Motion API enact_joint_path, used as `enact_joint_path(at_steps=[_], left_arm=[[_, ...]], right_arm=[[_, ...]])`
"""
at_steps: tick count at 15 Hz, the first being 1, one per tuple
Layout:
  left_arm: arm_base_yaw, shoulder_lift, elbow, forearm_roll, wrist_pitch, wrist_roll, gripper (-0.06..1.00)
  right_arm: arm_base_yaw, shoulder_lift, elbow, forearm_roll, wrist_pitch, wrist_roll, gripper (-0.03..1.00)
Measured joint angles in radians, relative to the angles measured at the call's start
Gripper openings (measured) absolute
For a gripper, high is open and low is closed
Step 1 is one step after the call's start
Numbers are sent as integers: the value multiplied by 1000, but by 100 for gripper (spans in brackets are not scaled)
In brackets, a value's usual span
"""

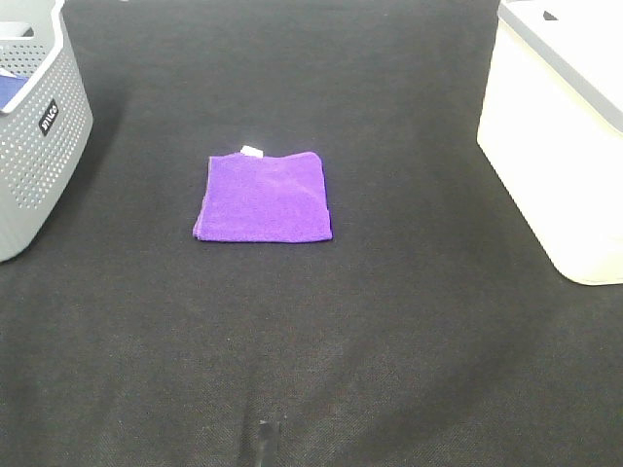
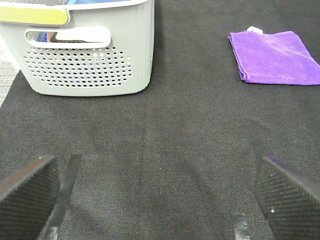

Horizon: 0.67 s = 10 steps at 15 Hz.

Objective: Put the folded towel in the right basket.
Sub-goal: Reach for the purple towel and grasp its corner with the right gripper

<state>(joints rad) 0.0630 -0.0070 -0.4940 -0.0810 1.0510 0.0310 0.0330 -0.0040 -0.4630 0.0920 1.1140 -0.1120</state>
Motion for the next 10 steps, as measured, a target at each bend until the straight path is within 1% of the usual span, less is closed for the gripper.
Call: enact_joint_path(at_steps=[10], left_arm=[[0, 0, 0, 0, 0, 0, 99]], right_arm=[[0, 0, 0, 0, 0, 0, 96]])
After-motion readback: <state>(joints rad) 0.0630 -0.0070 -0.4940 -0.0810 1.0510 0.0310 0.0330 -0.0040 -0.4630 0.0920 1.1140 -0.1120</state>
